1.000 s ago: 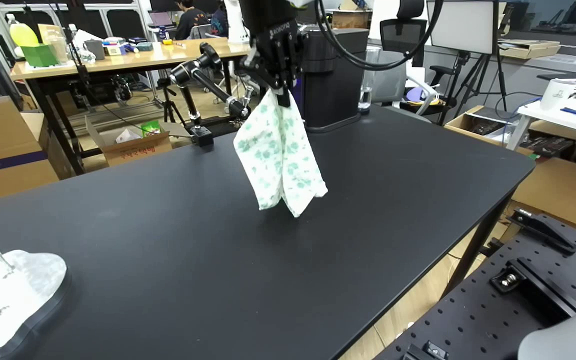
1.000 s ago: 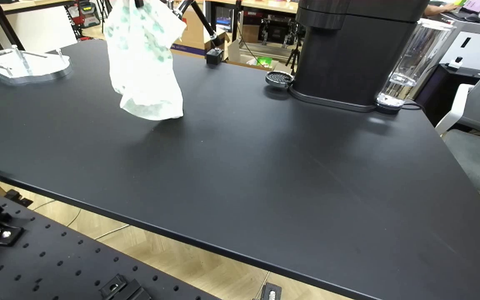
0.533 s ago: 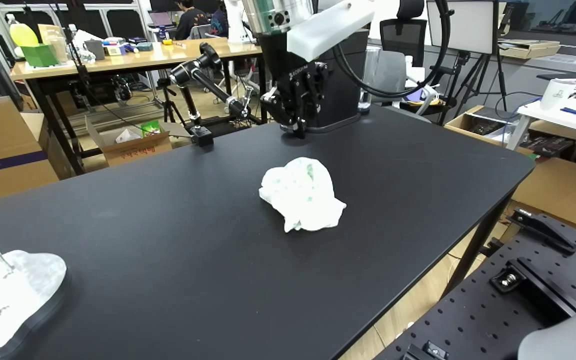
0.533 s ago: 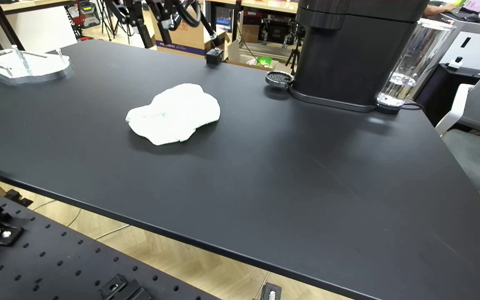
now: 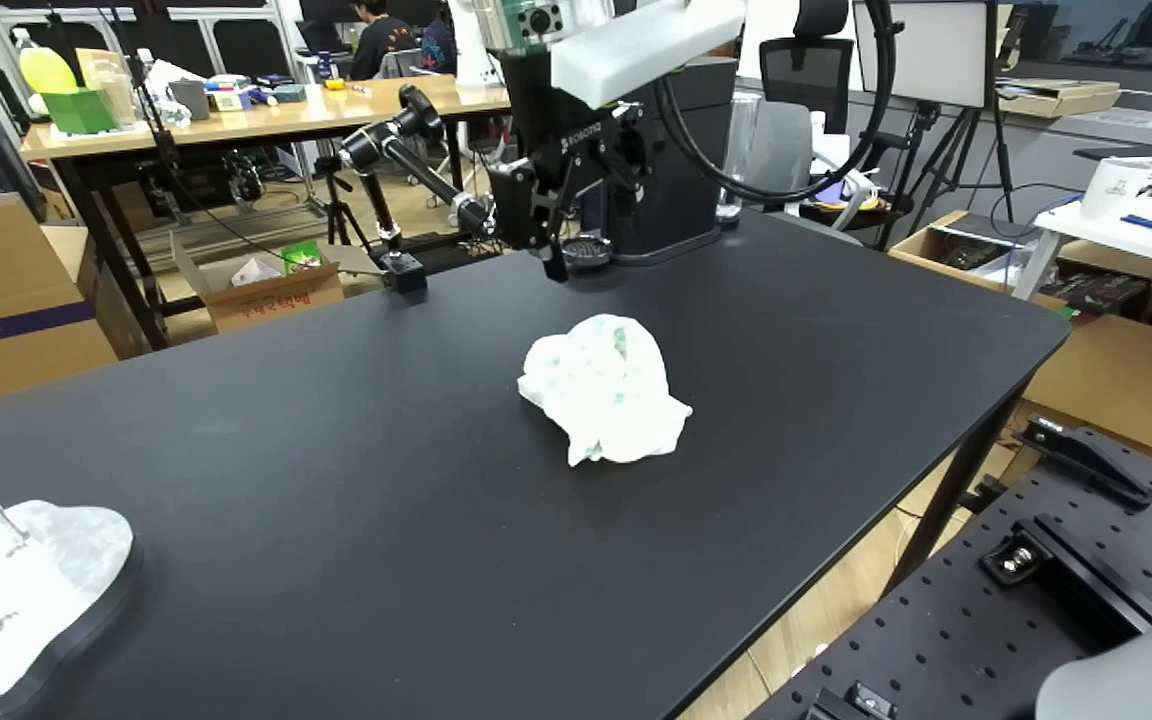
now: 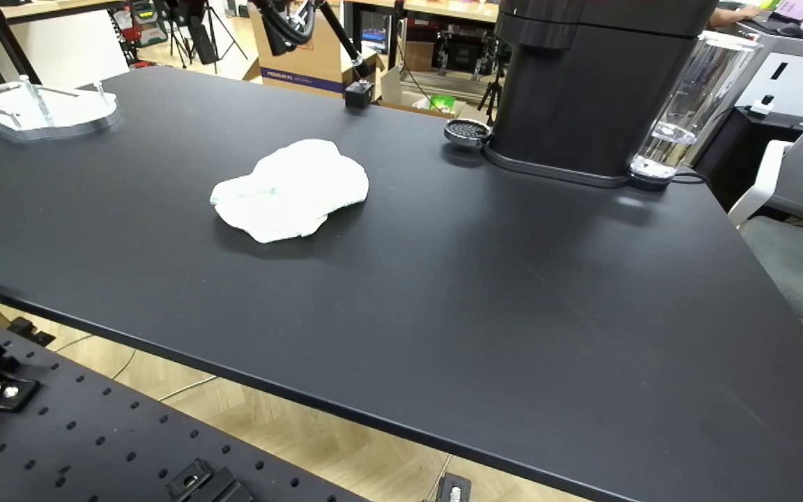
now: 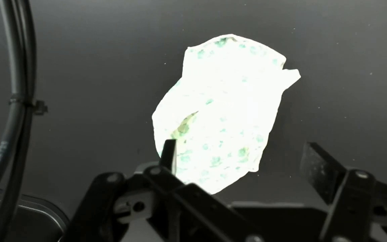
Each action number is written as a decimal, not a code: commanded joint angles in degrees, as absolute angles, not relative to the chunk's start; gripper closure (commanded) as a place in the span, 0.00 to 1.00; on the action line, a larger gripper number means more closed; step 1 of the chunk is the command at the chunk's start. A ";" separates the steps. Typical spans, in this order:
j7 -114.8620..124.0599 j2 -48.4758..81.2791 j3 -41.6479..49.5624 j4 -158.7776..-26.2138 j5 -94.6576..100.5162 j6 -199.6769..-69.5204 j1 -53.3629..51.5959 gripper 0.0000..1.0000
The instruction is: Put the cloth on the table
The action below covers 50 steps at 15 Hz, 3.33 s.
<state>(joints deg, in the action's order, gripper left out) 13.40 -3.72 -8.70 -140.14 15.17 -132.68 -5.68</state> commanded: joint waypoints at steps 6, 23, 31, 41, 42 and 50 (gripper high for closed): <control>14.33 -5.43 -8.58 -140.25 14.82 -129.89 -6.10 0.00; 16.03 2.08 -5.02 -139.92 20.96 -133.81 -3.92 0.00; 17.64 11.58 -3.25 -136.99 25.15 -137.92 -5.12 0.00; 17.74 20.02 0.67 -131.92 26.05 -140.39 -8.92 0.47; 17.70 20.46 0.96 -131.58 26.03 -140.59 -9.22 0.54; 17.19 19.85 1.90 -131.72 25.37 -141.39 -10.47 1.00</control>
